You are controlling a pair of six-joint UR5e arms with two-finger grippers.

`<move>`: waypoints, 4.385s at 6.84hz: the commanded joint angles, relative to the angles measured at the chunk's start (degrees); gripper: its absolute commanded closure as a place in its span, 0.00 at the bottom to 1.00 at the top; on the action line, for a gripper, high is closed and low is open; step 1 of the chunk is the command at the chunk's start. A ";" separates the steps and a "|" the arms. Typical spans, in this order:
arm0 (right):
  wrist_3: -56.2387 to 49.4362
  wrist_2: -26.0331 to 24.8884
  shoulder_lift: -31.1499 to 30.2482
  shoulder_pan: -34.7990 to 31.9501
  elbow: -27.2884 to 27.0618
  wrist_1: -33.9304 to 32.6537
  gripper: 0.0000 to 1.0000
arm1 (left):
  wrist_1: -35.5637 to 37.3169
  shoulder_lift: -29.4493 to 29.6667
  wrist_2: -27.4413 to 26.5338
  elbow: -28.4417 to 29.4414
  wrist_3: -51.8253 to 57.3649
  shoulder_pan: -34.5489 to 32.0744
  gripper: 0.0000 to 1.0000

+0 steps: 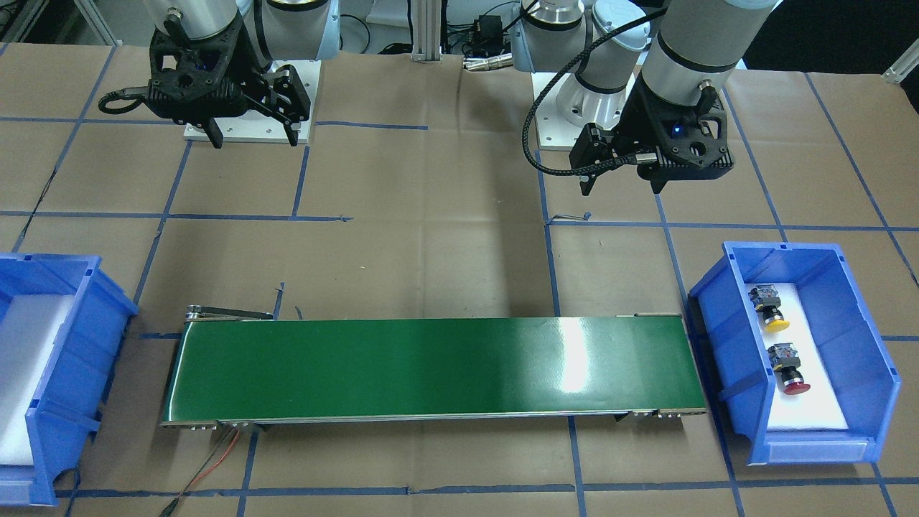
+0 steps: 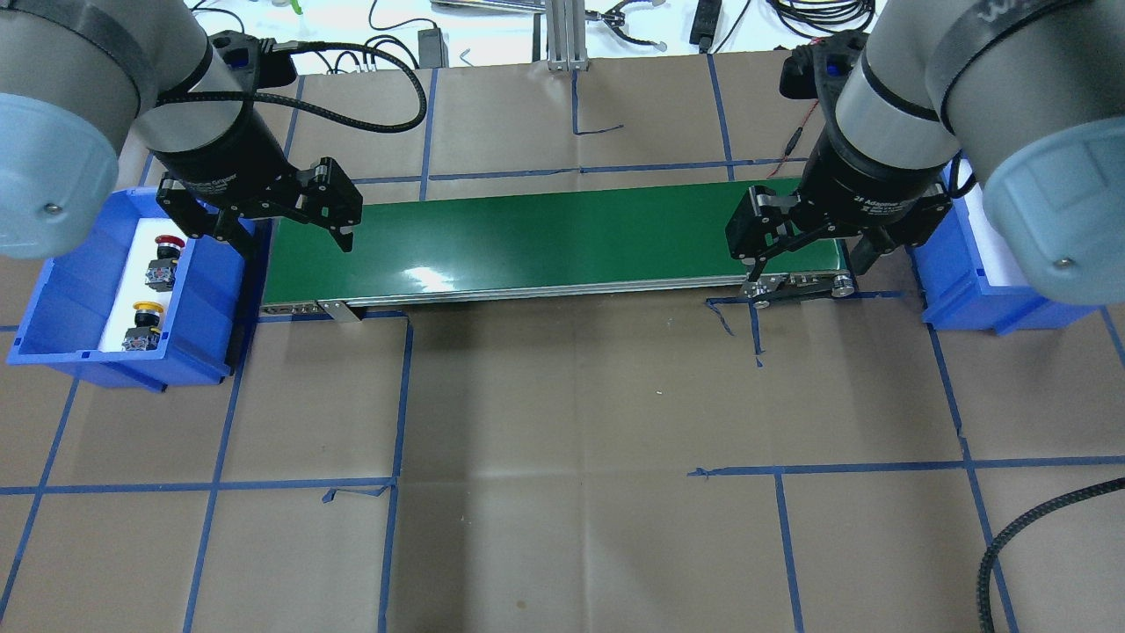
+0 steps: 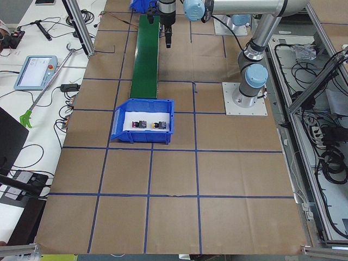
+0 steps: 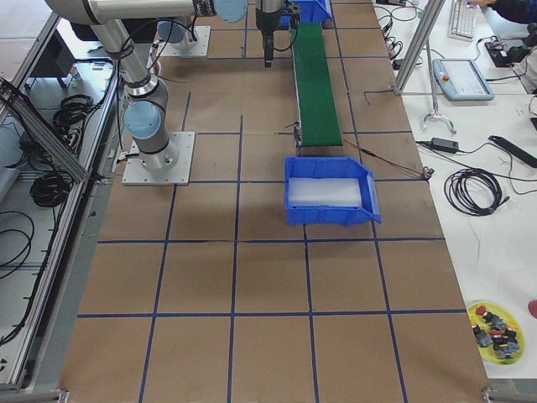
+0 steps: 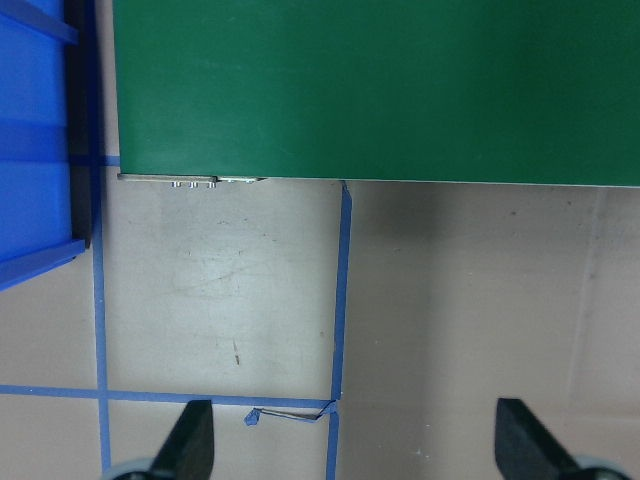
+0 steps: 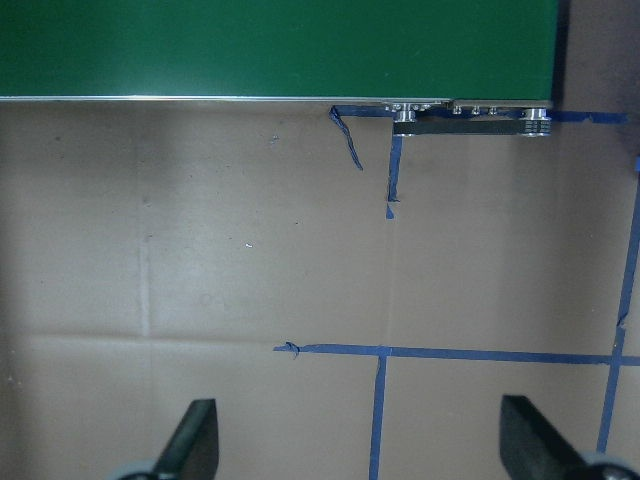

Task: Transport two buttons from left to right
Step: 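Move the left gripper over the bin holding the push buttons, then lower the left gripper and grasp the yellow-capped push button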

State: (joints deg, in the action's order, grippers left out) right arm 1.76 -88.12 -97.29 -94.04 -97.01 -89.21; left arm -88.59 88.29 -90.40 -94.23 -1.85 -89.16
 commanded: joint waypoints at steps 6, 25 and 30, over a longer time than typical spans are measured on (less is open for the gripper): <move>0.00 -0.12 0.00 -0.01 0.07 0.09 0.00 | -0.09 -0.66 -0.12 -0.70 0.09 0.12 0.00; 0.00 -0.03 0.17 -0.01 -0.11 0.09 0.00 | 38.39 16.20 0.58 -17.13 42.28 37.04 0.01; 0.18 -0.03 0.08 -0.01 0.07 0.18 0.00 | 41.13 19.73 1.81 -17.04 41.31 35.81 0.01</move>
State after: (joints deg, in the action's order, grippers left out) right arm 1.86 -88.13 -97.17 -94.04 -97.08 -89.06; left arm -47.87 107.73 -88.59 -111.20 39.56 -52.97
